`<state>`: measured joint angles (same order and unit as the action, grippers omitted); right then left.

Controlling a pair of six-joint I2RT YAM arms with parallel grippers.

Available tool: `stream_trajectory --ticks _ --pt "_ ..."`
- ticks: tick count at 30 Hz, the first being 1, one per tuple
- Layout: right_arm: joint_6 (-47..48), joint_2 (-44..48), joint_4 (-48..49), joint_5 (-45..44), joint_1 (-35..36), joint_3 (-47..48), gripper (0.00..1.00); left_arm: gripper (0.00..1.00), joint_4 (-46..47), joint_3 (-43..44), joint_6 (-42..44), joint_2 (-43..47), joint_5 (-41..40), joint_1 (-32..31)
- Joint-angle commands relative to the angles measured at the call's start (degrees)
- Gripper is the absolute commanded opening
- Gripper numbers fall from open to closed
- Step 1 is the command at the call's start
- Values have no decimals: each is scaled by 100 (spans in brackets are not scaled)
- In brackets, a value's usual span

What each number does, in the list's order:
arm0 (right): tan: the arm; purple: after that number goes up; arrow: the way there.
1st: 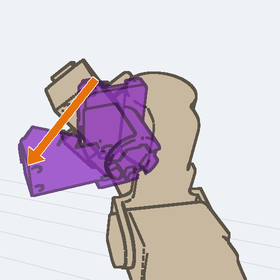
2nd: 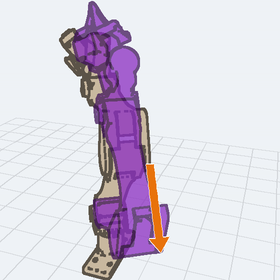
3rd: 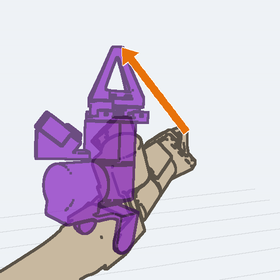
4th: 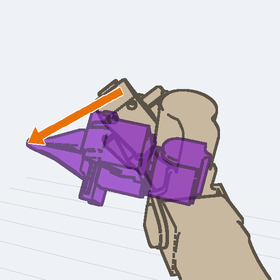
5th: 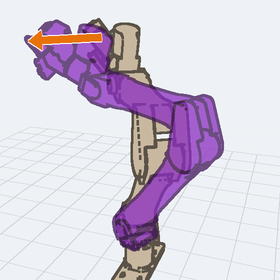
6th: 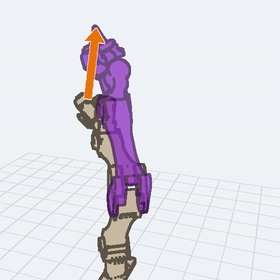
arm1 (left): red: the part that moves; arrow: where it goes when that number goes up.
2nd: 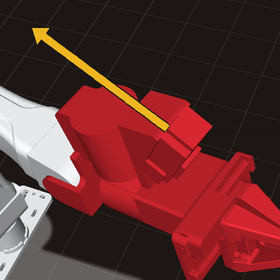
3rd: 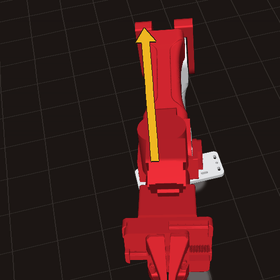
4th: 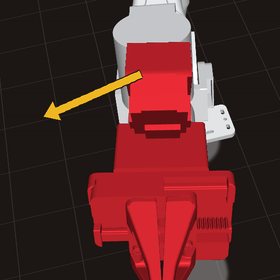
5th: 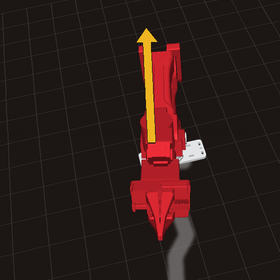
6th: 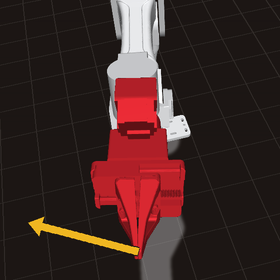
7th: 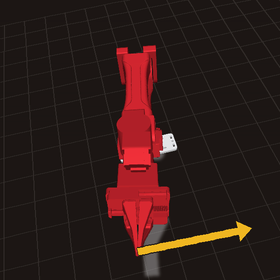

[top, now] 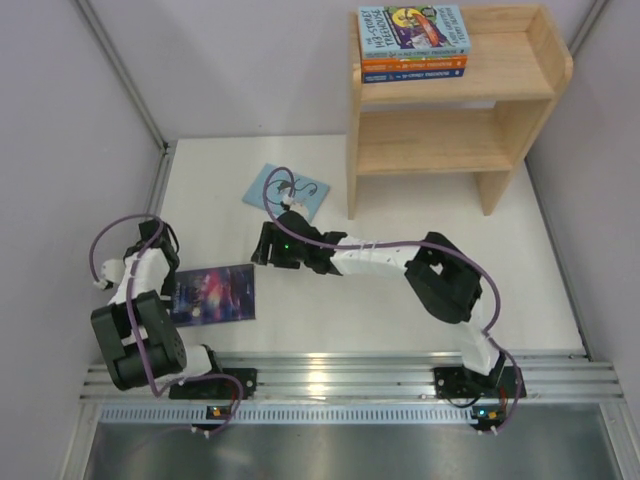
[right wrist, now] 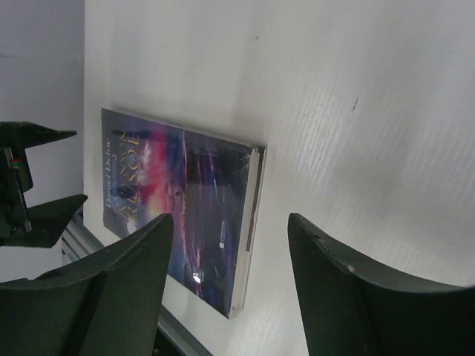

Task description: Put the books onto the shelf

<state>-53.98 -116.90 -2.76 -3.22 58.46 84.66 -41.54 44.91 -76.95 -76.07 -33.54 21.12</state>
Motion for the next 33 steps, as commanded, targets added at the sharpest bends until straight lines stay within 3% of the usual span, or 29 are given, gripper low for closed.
stream_trajectory --ticks 1,8,11,14,19,22,26,29,33 --pt "-368 -454 364 -205 236 516 63 82 -12 62 30 -328 -346 50" --pt "-439 -1036 557 -231 491 578 58 82 137 212 355 -979 5 58" --pt "-53 -1089 410 -301 605 587 56 69 601 89 847 -1067 592 50" --pt "124 -932 294 -442 510 228 52 63 1042 -157 1401 -918 1559 24" --pt "492 -160 364 -302 53 -853 48 62 1604 -605 1910 -883 3182 -205" --pt "853 498 522 -162 -369 -1802 47 61 2103 -947 2017 -874 3871 -555" --pt "1371 1282 610 -100 -931 -2928 47 61 2931 -1352 1807 -926 4697 -1721" --pt "1512 1845 567 6 -1300 -3534 47 62 3099 -1397 1701 -945 4603 -2530" --pt "1285 2862 137 24 -1627 -4176 47 62 3134 -1441 1902 -909 4348 -2737"
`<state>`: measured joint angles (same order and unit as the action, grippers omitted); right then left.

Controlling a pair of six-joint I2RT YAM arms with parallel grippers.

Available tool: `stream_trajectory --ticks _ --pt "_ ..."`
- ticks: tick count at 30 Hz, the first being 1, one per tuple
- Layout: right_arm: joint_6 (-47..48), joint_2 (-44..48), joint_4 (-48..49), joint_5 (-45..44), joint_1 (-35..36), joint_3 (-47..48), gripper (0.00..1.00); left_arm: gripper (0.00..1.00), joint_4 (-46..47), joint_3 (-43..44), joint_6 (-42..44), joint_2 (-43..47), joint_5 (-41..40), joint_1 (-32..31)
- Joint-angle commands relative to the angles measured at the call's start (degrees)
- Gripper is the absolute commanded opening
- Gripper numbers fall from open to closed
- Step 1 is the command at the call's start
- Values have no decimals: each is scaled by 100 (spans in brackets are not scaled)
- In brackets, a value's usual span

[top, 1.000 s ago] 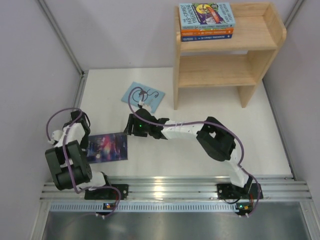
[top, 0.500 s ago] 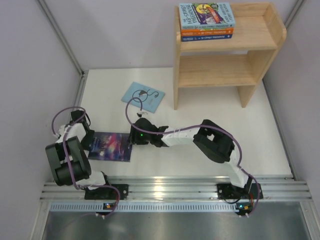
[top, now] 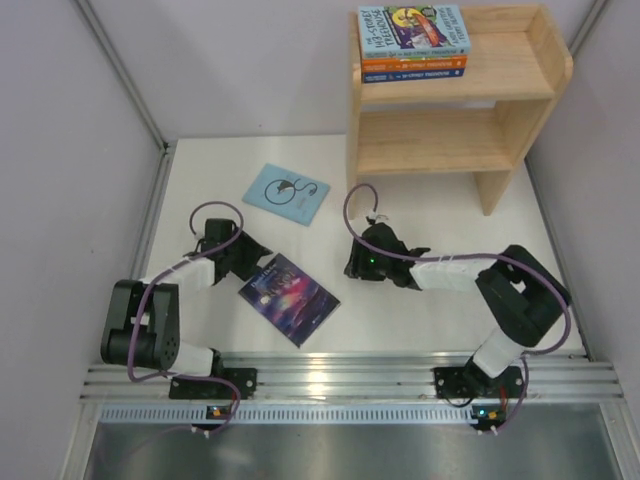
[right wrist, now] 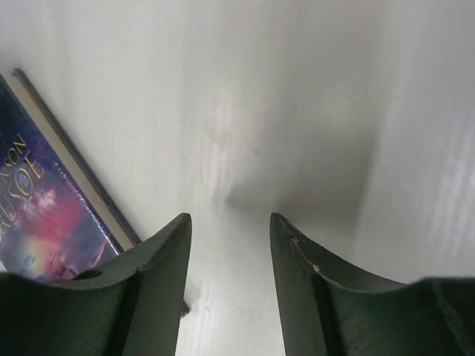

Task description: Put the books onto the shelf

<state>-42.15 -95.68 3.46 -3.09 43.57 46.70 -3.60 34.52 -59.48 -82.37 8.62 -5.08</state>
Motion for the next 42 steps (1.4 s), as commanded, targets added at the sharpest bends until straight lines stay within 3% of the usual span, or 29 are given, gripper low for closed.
stream_trajectory --ticks 1,4,7,11,20,24,27,29,35,42 --pt "-246 926 -696 2 -130 -450 47 63 -756 -359 217 -289 79 -116" --pt "-1134 1560 -821 63 -25 -818 48 63 -809 -218 297 -306 -88 -116" --pt "-2470 1886 -882 -279 632 -1048 57 63 -976 -8 489 -289 -290 -116" --pt "-3815 1887 -602 -771 1451 -1067 59 63 -1415 256 920 -201 -686 -116" --pt "-4775 1069 198 -1246 2085 -917 53 63 -1346 222 1457 -175 35 -116" --pt "-4628 946 909 -1352 2068 -1048 49 64 -1346 -7 1554 150 -1 -116" --pt "-4109 902 1078 -1291 1831 -926 43 63 -1109 -217 1589 318 489 -142" --pt "-3810 937 1077 -1247 1550 -960 39 63 -960 -366 1537 388 692 -195" --pt "-3019 1402 1007 -632 452 -1531 38 60 -853 -438 1185 581 913 -757" --pt "-2552 2518 -766 -473 309 -1548 42 62 -827 -473 1097 836 747 -1056"
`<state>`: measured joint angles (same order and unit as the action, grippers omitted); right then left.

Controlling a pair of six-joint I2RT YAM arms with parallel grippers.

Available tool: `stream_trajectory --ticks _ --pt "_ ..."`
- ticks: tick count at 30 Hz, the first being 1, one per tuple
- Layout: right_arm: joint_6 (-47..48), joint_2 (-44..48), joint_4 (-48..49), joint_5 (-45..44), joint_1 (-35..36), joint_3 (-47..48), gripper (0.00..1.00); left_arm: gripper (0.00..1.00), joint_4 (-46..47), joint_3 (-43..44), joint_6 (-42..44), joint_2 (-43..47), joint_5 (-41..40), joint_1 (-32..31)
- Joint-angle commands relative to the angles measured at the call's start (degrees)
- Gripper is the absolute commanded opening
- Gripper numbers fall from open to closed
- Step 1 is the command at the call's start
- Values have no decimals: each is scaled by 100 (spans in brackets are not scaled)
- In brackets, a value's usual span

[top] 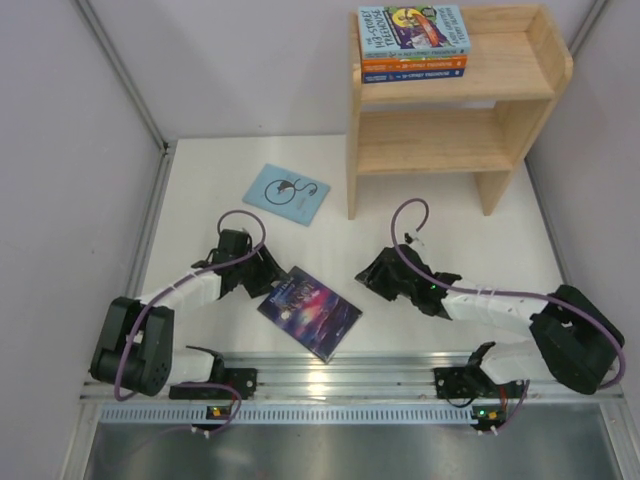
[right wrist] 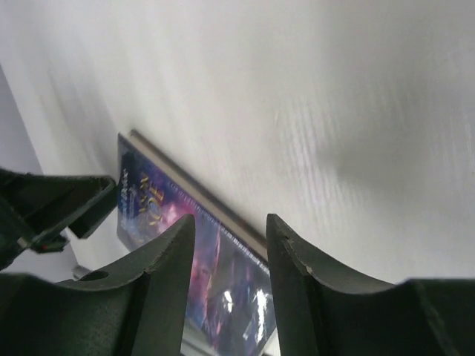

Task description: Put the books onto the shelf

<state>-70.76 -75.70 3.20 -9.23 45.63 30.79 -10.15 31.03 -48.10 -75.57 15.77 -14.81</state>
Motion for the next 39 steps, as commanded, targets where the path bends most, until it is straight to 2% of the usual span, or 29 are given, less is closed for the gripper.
stream_trajectory --ticks 1,5,10,17,25,32,36,39 --pt "108 643 -733 176 296 -54 44 62 -171 -132 -33 174 5 -101" --pt "-464 1022 -759 -34 886 -398 48 63 -381 87 204 51 32 -101" --pt "-973 891 -856 -517 1456 -424 51 63 -461 167 441 16 93 -110" --pt "-1194 627 -716 -790 1765 -451 51 62 -549 193 608 69 233 -119" --pt "-1238 363 -443 -817 1783 -424 49 61 -435 132 565 34 313 -128" --pt "-1274 232 -109 -921 1792 -512 45 61 100 -193 222 148 611 -171" --pt "-512 310 -31 -835 1363 -494 41 59 162 -185 125 165 734 -233" --pt "174 538 267 -493 651 -582 39 58 259 -237 -76 244 813 -329"
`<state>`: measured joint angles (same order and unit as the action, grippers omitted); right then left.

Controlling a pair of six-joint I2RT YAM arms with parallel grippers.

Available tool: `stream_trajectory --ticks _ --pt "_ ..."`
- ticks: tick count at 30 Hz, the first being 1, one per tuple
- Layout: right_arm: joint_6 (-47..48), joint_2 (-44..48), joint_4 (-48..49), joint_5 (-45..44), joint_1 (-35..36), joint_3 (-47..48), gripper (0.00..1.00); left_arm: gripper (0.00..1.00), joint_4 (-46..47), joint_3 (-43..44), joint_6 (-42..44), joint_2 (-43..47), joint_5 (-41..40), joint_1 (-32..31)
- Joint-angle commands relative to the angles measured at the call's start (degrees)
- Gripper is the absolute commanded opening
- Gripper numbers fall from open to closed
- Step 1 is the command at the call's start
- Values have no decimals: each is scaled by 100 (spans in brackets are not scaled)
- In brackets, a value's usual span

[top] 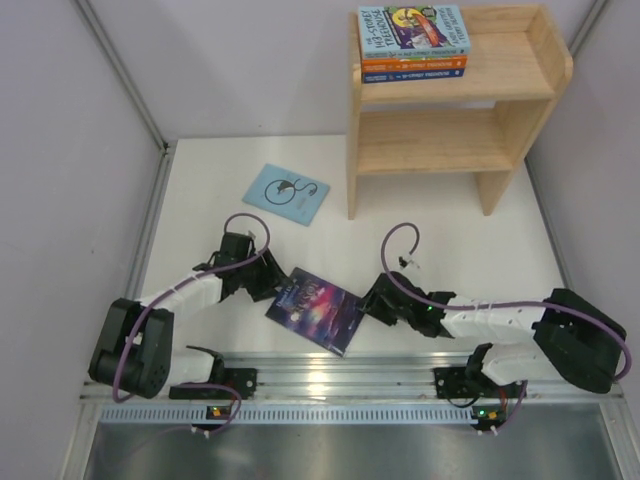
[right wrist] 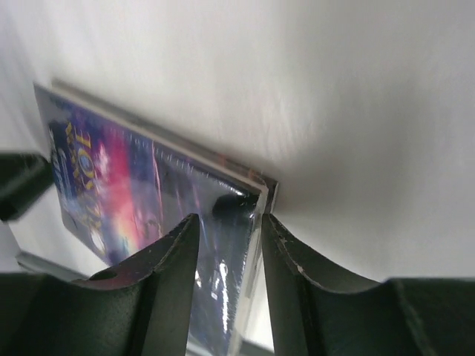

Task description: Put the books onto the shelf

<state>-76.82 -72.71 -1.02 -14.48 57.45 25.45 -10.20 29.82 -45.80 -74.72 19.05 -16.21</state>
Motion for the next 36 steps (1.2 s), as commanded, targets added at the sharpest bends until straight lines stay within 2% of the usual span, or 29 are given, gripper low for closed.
stream_trajectory --ticks 1,6,9,12,16,17,20,25,30,36 --pt "1356 274 760 181 -942 -40 39 58 377 -178 -376 229 503 -242" --pt "3256 73 744 999 -2296 512 41 58 896 -267 -1035 362 354 -1094" --pt "3856 -252 586 1307 -2947 1073 44 58 923 -91 -1203 291 65 -1698" --pt "3929 -350 120 1421 -3335 1725 46 57 545 -72 -1413 457 -568 -2297" --pt "3762 63 -1398 1273 -3390 2192 48 58 466 -179 -1485 520 -805 -2396" --pt "3718 325 -1793 1342 -3398 2070 49 60 222 -92 -1258 494 -911 -2396" --pt "3455 1011 -2182 1719 -3381 1422 53 61 -122 383 -773 187 -1184 -2396" --pt "3191 2293 -2307 2203 -3346 287 50 62 -176 665 -316 -95 -1289 -2396" --pt "3050 2964 -1807 2563 -3293 -496 45 58 316 402 -306 -315 -702 -2396" --pt "3085 2815 -823 2951 -3030 -1182 42 49 659 147 -473 -219 -420 -2405"
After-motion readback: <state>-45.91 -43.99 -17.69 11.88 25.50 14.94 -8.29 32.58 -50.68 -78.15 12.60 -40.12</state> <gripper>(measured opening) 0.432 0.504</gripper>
